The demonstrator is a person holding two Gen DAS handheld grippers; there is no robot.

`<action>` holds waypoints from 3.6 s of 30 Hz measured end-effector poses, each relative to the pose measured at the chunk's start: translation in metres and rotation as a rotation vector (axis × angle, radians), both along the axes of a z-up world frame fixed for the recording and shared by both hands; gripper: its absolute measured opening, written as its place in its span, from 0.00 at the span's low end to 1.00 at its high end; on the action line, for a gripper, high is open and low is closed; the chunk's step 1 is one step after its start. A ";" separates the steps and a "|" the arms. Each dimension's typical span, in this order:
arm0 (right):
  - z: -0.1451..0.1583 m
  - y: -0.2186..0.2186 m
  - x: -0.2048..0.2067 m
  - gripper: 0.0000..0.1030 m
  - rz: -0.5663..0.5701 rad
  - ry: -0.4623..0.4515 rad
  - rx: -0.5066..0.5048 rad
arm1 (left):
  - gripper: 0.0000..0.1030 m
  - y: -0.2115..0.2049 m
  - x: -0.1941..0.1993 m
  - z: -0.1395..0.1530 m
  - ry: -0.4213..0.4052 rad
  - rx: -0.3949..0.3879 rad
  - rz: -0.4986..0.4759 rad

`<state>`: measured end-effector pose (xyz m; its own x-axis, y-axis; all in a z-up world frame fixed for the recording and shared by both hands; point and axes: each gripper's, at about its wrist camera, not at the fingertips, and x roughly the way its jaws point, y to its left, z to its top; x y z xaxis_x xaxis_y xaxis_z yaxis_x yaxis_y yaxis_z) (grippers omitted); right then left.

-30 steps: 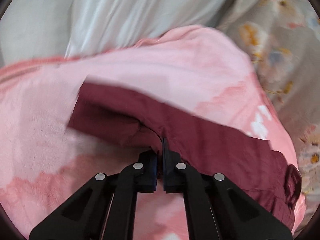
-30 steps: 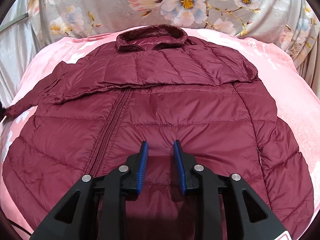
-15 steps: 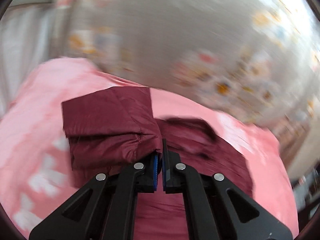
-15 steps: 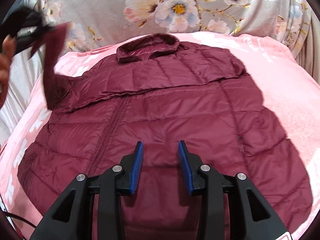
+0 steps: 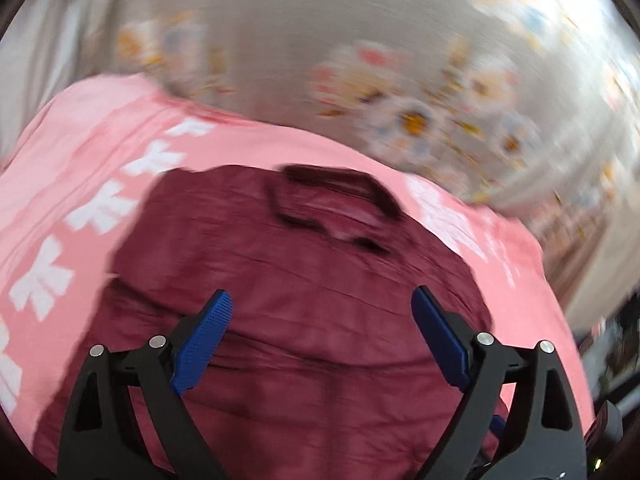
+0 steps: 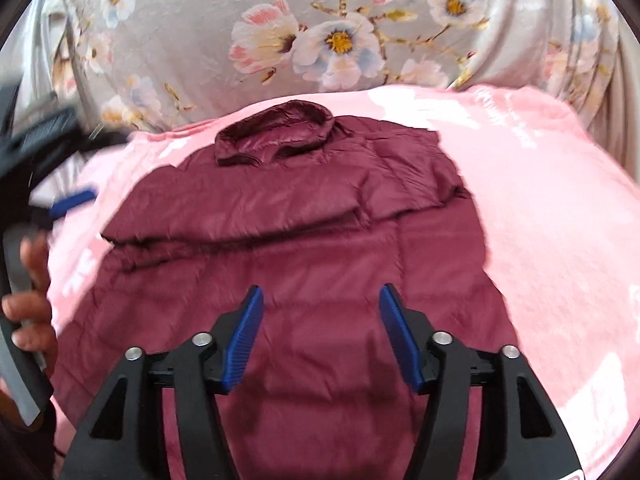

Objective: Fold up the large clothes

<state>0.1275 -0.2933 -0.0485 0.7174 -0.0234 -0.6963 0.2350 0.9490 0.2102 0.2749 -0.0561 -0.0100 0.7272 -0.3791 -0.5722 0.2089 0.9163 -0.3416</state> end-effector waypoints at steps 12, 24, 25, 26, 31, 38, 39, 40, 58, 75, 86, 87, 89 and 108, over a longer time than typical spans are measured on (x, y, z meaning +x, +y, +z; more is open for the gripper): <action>-0.019 -0.032 0.085 0.59 -0.114 0.056 0.201 | 0.76 0.134 0.072 -0.068 0.261 -0.184 0.268; 0.037 -0.036 0.111 0.02 -0.085 -0.118 0.067 | 0.61 0.139 0.099 -0.093 0.357 -0.233 0.293; 0.048 -0.036 0.108 0.02 -0.088 -0.147 0.025 | 0.61 0.138 0.100 -0.090 0.345 -0.215 0.295; 0.057 -0.035 0.108 0.02 -0.091 -0.163 -0.033 | 0.61 0.135 0.101 -0.089 0.339 -0.203 0.295; 0.043 -0.046 0.119 0.02 -0.099 -0.083 -0.112 | 0.61 0.123 0.108 -0.092 0.350 -0.166 0.289; -0.005 -0.071 0.125 0.02 -0.134 0.040 -0.083 | 0.38 0.105 0.120 -0.100 0.320 0.035 0.343; -0.012 -0.072 0.127 0.02 -0.132 0.058 -0.072 | 0.32 0.102 0.121 -0.102 0.320 0.063 0.341; -0.020 -0.073 0.128 0.02 -0.125 0.078 -0.063 | 0.30 0.101 0.122 -0.104 0.321 0.079 0.341; -0.036 -0.072 0.110 0.13 -0.155 0.123 -0.009 | 0.22 0.089 0.108 -0.109 0.218 0.265 0.342; -0.017 0.023 0.168 0.20 0.073 0.109 -0.082 | 0.27 -0.009 0.118 -0.069 0.141 0.287 0.158; -0.048 0.016 0.155 0.10 0.054 0.151 -0.058 | 0.27 0.003 0.110 -0.109 0.146 0.288 0.138; -0.049 0.017 0.155 0.10 0.052 0.154 -0.067 | 0.27 0.004 0.109 -0.109 0.148 0.285 0.138; -0.049 0.017 0.155 0.10 0.049 0.156 -0.070 | 0.27 0.004 0.108 -0.110 0.149 0.287 0.139; -0.009 -0.035 0.134 0.24 -0.032 0.034 0.098 | 0.42 0.012 0.102 -0.053 0.122 0.173 0.103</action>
